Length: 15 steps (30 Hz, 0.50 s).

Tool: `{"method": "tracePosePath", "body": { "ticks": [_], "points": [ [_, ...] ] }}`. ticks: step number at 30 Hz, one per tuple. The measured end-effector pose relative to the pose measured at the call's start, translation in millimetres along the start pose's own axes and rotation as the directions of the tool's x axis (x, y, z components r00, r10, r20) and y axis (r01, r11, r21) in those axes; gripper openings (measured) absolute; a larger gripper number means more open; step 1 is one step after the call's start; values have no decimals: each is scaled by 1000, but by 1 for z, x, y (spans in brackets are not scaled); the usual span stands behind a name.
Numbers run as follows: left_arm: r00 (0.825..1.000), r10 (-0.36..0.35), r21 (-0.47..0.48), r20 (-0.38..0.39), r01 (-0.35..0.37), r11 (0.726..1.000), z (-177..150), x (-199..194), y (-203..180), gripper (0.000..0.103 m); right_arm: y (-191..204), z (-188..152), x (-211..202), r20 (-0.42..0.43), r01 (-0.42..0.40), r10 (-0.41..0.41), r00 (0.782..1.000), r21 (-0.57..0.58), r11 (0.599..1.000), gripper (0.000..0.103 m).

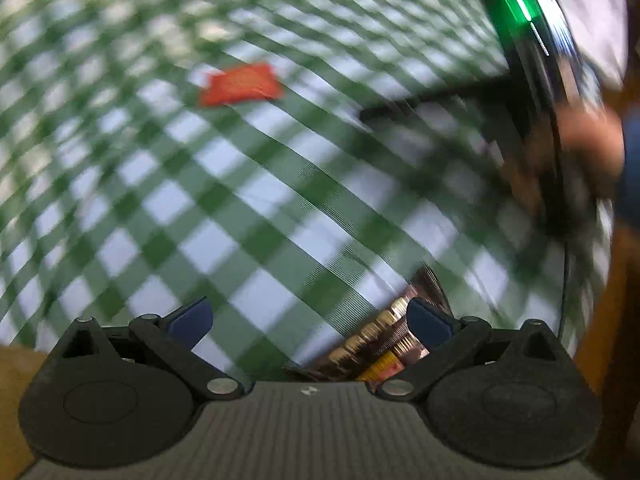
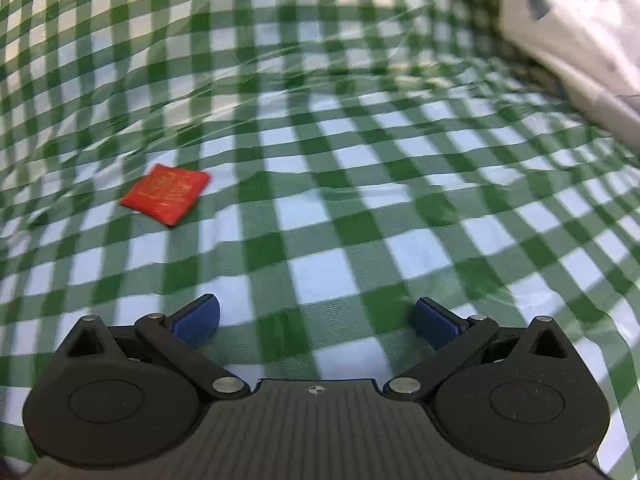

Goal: Organize snacks
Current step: 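Grasp red packet with right tool while left tool grasps dark chocolate bar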

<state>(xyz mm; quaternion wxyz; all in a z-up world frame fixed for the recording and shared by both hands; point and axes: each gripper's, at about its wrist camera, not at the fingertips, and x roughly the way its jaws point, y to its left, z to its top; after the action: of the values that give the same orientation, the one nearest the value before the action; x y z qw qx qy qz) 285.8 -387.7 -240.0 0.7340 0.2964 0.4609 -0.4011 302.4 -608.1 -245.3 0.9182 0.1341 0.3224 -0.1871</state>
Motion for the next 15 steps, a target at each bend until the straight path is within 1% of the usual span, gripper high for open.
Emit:
{"method": "tracePosePath", "body": {
  "ticks": [1,2,3,4,6,9,11,12,13,14,15],
  "points": [
    [1000,-12,36,-15,13,999,-1,6,-5,103,3,10,1,-25,-40,40,999,-23,999,103],
    [999,-21,71,-26,23,997,-2,11,-10,103,8,19,2,-32,-64,63,998,-51,997,103],
    [999,-38,88,-21,40,995,-3,15,-12,103,14,26,2,-22,-73,71,997,-84,994,103],
    [998,-64,82,-10,64,995,-4,17,-10,103,22,35,4,-6,-83,83,997,-135,987,103],
    [993,-110,39,-35,111,993,0,23,-2,103,39,51,14,-9,-111,113,994,-254,961,103],
    [984,-166,-37,-62,164,986,0,29,10,103,64,66,45,-83,-145,122,989,-399,905,103],
    [981,-185,-51,-50,183,982,-3,30,14,102,78,69,67,-112,-148,108,988,-461,875,103],
    [980,-193,-61,-47,190,980,-4,31,16,102,82,72,75,-109,-171,135,985,-474,864,103],
    [980,-196,-72,-45,192,979,-3,30,17,99,82,75,77,-72,-202,190,979,-463,863,103],
    [979,-202,-90,-41,197,976,-3,29,16,91,85,78,83,-55,-206,204,977,-457,865,103],
    [976,-215,-112,-30,210,971,-2,26,19,82,88,80,89,-61,-215,211,976,-447,868,102]
  ]
}}
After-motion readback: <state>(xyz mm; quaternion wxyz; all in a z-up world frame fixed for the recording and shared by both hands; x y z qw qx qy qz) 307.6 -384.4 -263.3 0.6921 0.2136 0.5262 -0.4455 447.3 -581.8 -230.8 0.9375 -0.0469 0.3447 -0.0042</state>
